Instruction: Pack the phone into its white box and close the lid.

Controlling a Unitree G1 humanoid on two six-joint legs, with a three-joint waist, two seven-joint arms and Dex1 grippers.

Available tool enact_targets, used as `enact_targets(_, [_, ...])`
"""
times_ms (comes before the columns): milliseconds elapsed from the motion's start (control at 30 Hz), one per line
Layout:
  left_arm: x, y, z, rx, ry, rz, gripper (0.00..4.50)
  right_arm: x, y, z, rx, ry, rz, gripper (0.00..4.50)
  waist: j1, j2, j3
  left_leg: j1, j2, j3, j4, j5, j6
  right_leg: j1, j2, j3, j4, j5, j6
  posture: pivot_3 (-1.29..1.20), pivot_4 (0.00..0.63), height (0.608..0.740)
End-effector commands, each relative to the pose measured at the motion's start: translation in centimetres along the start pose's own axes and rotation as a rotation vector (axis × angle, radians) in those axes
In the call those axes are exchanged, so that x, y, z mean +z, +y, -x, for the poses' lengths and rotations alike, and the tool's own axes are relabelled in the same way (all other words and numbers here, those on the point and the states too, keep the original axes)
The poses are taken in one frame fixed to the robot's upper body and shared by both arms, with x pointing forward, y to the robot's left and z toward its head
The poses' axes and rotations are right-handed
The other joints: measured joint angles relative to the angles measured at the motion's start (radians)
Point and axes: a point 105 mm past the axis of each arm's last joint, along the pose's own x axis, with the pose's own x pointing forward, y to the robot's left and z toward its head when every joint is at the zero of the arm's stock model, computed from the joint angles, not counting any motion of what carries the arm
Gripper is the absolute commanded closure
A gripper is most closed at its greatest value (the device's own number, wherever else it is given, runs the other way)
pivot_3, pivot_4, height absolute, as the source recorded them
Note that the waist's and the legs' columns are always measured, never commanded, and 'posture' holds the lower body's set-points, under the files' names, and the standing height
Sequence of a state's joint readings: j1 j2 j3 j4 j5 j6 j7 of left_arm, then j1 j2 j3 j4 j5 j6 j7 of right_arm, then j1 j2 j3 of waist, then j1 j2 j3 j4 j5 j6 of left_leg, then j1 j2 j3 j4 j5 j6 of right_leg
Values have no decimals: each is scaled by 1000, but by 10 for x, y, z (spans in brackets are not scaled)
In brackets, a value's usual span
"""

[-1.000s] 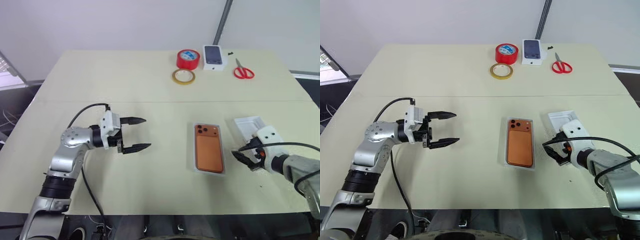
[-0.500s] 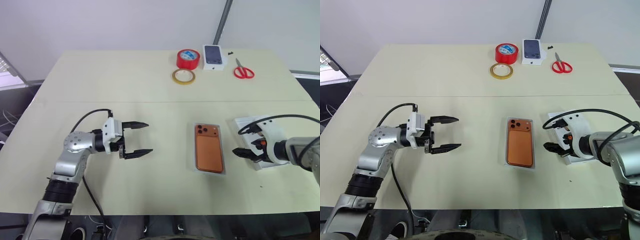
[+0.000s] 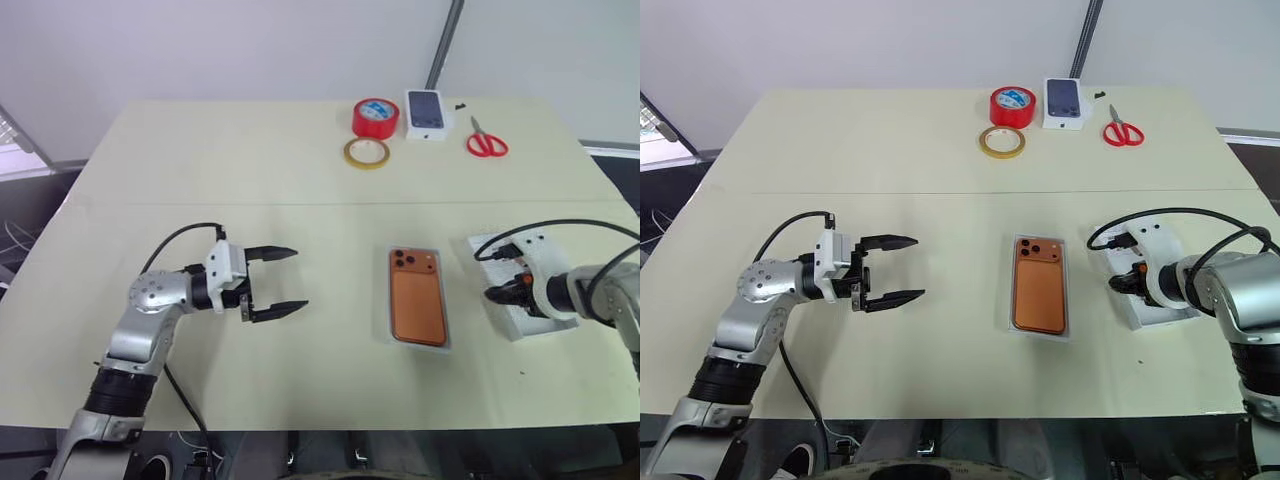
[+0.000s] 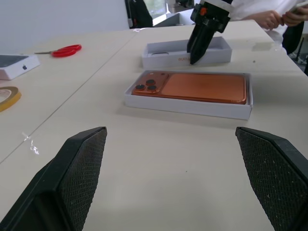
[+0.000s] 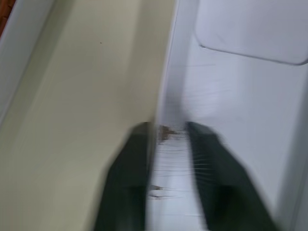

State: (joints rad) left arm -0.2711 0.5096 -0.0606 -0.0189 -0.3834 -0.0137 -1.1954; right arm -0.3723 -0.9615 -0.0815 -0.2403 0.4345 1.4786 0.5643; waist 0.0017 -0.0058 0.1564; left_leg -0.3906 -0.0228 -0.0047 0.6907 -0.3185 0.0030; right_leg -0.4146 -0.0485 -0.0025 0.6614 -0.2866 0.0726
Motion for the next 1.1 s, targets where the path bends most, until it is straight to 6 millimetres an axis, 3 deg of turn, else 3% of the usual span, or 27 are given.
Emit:
enact_targets(33, [8,0,-2,0,-17,-30,0,1,0,-2,-10,2,-6,4448,-1,0,0,0,0,0,0,0,0,0,0,0,0,0,0,0,150,740])
enact_targets(333, [8,4,-4,2,-10,-10,0,8,12,-1,105,-79,-130,4448,-16,-1,0,0,0,0,-1,0,0,0,0,0,0,0,0,0,150,740])
enact_targets(533, [6,5,-5,3,-1,-1,0,24,3,7,91,-192,-190,4448,-14,-1,0,0,0,0,-2,0,0,-1,0,0,0,0,0,0,150,740])
enact_targets(767, [5,9,-6,7,9,2,0,61,12,18,161,-370,-311,4448,-14,0,0,0,0,0,-5,1,-1,-2,0,0,0,0,0,0,150,740])
enact_targets(1100, [5,15,-8,26,10,8,0,117,47,38,451,-688,-500,4448,-14,0,0,-2,0,1,-7,1,-2,-6,0,0,2,0,0,0,150,740])
